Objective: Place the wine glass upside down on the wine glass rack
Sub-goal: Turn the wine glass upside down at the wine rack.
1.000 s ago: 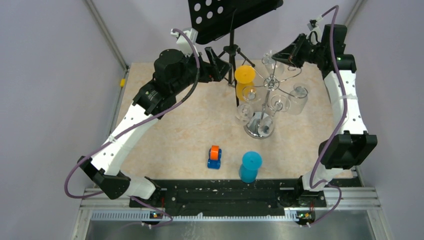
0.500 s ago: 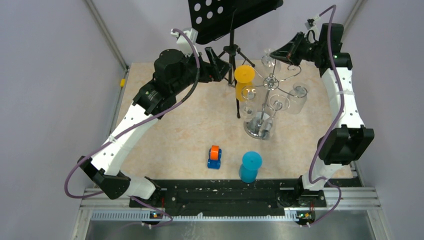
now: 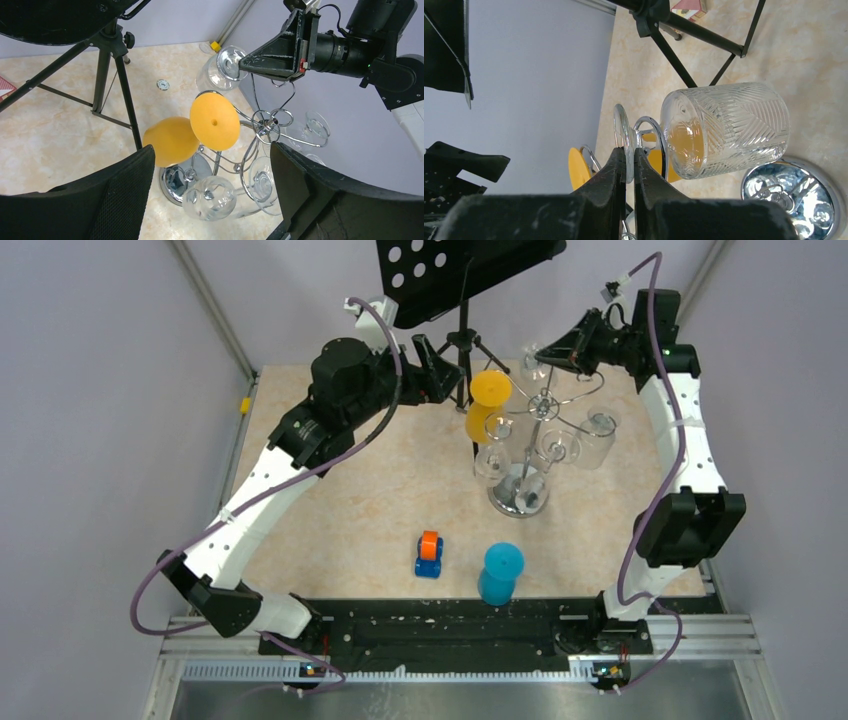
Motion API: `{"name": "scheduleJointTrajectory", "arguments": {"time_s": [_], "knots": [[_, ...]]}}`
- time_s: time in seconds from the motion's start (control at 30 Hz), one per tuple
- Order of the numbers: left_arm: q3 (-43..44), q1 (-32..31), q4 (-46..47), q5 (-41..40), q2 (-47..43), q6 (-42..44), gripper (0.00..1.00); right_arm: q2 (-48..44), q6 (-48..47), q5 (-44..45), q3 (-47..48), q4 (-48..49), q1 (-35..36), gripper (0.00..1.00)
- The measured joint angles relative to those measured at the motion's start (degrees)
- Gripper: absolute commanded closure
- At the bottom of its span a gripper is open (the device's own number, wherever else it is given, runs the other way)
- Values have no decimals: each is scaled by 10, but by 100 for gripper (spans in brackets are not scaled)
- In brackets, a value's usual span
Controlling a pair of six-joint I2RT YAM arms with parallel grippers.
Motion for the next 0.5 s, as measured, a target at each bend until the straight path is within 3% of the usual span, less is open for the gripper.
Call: {"name": "scheduleJointTrajectory", "arguments": {"time_s": [0.07, 0.2, 0.37, 0.5], "knots": [[0, 0, 0, 0, 0, 0, 12, 0, -5, 0, 0, -10, 2, 100], [0, 0, 0, 0, 3, 0, 10, 0, -12, -6, 0, -27, 3, 90], [3, 0, -2, 0, 7, 0, 9, 0, -17, -9, 2, -30, 3, 62], [5, 0, -4, 0, 7, 0, 9, 0, -22, -3, 18, -36, 3, 54]]}}
